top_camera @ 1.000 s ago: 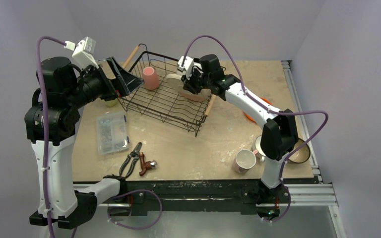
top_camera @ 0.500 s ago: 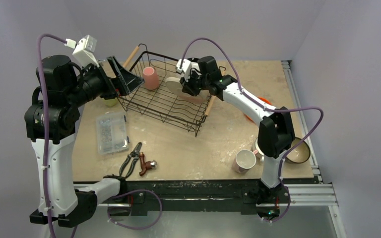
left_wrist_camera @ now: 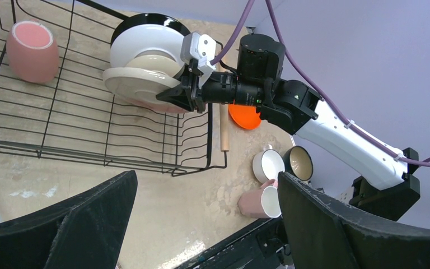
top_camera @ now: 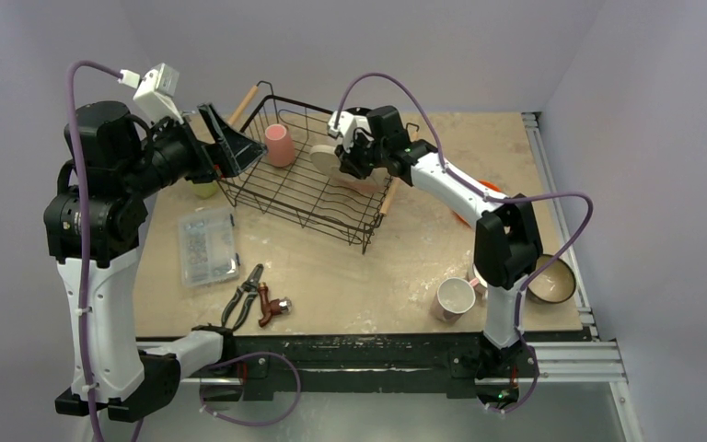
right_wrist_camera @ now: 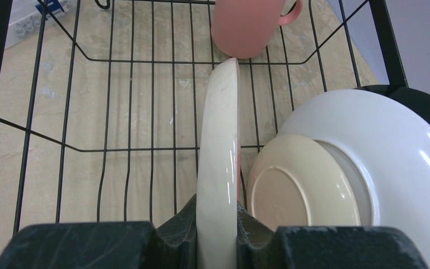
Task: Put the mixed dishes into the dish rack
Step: Insert the plate into the dish rack.
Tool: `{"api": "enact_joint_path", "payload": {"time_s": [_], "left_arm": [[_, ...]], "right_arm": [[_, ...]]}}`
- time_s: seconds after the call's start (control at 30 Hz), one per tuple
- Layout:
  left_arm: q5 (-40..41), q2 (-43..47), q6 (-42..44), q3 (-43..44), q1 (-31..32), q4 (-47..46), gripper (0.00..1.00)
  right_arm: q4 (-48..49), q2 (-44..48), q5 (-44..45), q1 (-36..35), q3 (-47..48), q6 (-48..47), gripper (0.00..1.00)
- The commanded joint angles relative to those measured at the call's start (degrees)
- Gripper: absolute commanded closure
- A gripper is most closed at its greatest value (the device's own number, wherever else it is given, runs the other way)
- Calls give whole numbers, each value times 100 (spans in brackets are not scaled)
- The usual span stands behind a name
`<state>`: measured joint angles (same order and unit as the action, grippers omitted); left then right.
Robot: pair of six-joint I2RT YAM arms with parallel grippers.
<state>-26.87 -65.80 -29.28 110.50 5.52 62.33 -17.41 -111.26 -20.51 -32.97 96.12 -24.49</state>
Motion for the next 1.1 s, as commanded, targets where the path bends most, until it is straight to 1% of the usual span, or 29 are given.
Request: {"api": "enact_joint_path", "payload": {"time_s": [0.0,0.07,0.17,0.23,0.33,0.43,0.57,0.73,0.83,1.07], "left_arm": [[-56,-21,151,191,-29,-82,5],[-63,-21,144,191,-33,-89,5],[-66,-37,143,191,-33,-89,5],[-74,-58,139,191,-33,-94,5],[-99,-68,118,191,-33,-103,5],[-114,-72,91,176,-33,-138,5],[-141,-82,65,142,-33,-178,5],[-250,-218,-40,181,-33,-185,5],[-295,-289,-88,230,-33,-186,6],[-275,-308,-129,253,-33,-149,6]], "right_arm": [[794,193,-68,49,303,-10,100],[818,184,-26,55,286,29,88],[822,180,115,70,290,56,76],[821,175,240,67,286,85,69],[804,182,458,68,276,105,62],[784,199,786,68,288,128,58],[707,186,1528,64,408,284,52],[653,13,2322,63,684,594,50],[528,-128,2517,66,889,712,49],[541,-115,2628,64,1012,838,47]]}}
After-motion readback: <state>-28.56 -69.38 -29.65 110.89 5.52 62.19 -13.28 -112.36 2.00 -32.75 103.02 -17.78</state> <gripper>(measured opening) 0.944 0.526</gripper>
